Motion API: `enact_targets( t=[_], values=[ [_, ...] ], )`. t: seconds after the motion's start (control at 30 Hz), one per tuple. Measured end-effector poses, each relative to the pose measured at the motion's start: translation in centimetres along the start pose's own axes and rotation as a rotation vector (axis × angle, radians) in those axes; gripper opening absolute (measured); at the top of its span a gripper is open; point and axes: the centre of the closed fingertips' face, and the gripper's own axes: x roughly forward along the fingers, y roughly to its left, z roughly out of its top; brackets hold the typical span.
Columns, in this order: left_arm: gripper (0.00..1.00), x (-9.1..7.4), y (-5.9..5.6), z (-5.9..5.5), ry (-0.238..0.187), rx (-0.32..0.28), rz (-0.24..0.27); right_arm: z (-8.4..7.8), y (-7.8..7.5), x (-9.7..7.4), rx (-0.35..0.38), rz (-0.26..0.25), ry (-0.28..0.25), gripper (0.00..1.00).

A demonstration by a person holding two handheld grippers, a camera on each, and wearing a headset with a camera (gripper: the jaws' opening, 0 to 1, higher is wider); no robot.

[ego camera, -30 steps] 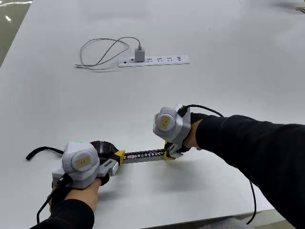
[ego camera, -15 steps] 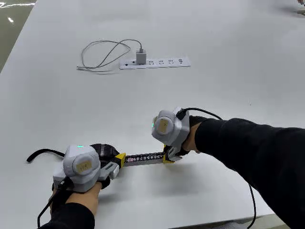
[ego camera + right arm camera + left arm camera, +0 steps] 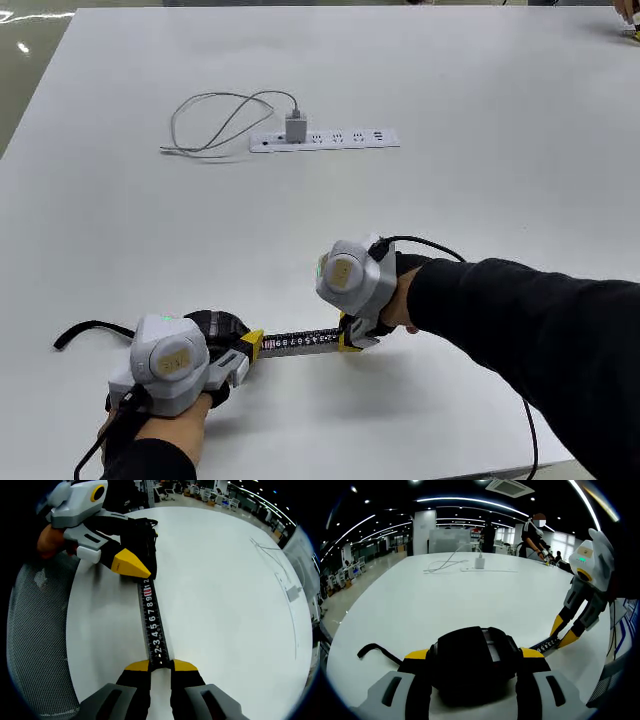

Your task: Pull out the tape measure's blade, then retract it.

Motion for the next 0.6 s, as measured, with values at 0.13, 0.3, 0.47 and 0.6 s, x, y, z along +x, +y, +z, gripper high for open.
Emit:
enact_targets(
  t=[0.13, 0.3, 0.47, 0.6],
  values=[
    [0.65, 0.06, 0.04, 0.02, -0.003, -0.001, -0.001, 0.2, 0.0, 0.02, 0.018, 0.009, -0.012, 0.1],
    [0.65, 0.07, 0.05, 0.09, -0.009, 0.001, 0.0, 0.36, 0.08, 0.07, -0.016, 0.003, -0.017, 0.1],
    [0.65, 0.03, 0.02, 0.13, -0.015, 0.004, -0.004, 0.52, 0.04, 0.12, 0.001, 0.003, -0.03, 0.1],
    [0.65, 0.09, 0.03, 0.12, -0.006, 0.003, -0.002, 0.64, 0.11, 0.19, -0.001, 0.001, -0.031, 0.1]
  ],
)
